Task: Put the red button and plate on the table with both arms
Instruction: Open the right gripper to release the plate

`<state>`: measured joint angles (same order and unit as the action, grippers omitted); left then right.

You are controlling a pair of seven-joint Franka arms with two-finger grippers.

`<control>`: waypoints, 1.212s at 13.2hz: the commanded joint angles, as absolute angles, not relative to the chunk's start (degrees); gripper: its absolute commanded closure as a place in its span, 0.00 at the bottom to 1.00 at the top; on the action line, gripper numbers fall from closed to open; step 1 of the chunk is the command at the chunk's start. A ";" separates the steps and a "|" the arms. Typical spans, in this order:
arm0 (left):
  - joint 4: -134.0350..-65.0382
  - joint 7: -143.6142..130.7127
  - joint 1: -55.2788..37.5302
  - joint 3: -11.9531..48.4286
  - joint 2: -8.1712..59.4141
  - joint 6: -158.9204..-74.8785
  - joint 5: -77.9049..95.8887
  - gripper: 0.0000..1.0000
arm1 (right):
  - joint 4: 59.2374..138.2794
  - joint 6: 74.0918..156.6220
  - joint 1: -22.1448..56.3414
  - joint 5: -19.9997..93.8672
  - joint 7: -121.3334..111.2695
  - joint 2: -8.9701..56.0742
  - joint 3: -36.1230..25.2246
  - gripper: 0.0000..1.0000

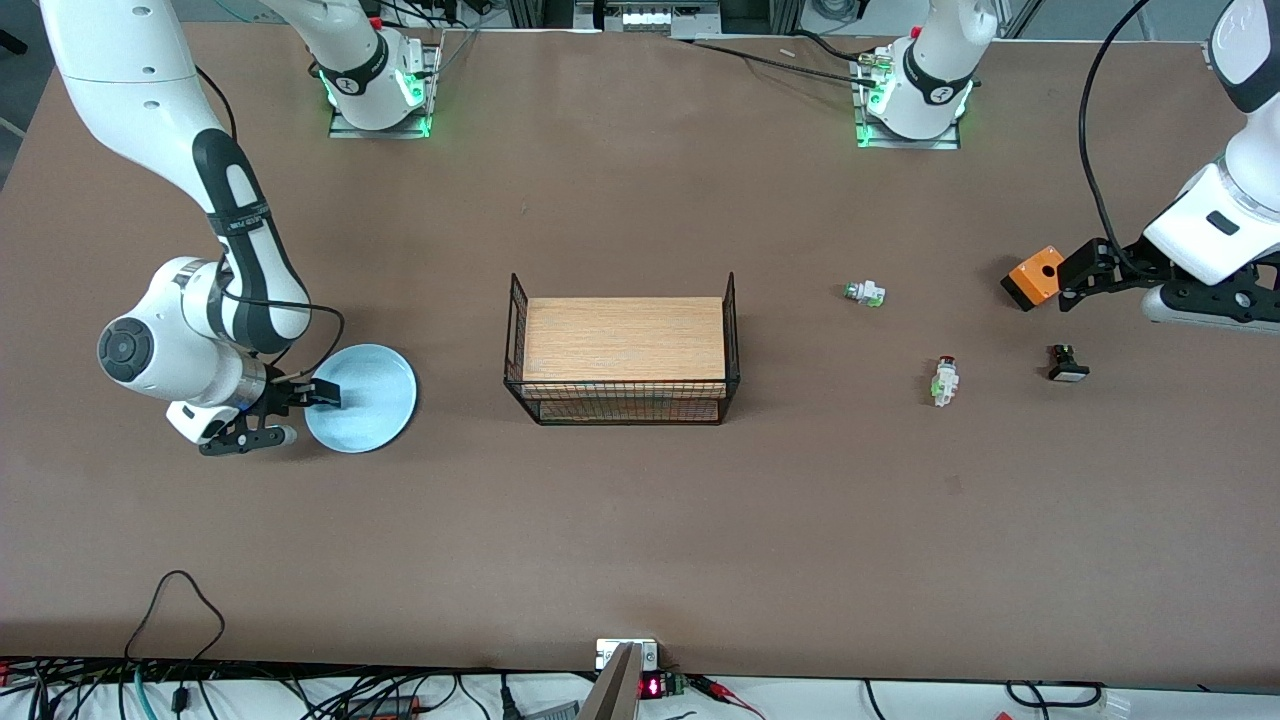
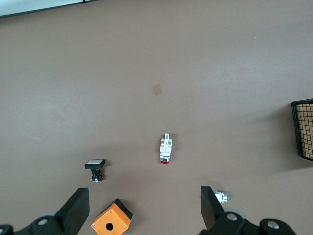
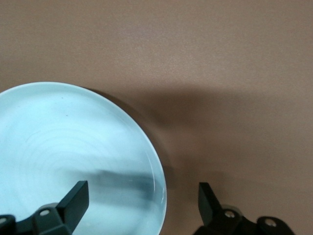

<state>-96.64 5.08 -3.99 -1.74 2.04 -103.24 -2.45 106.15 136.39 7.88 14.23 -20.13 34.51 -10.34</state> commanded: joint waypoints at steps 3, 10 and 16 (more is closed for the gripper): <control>-95.89 6.15 -4.22 -1.85 2.37 -102.83 -2.64 0.00 | 108.28 135.08 8.18 15.20 -22.06 30.94 -9.40 0.00; -95.89 6.15 -4.22 -1.85 2.37 -102.83 -2.64 0.00 | 92.25 110.72 8.17 6.26 -15.70 23.12 -10.02 0.00; -95.89 6.15 -4.22 -1.85 2.37 -102.83 -2.64 0.00 | 80.68 90.53 11.87 -4.59 4.57 20.23 -9.49 0.00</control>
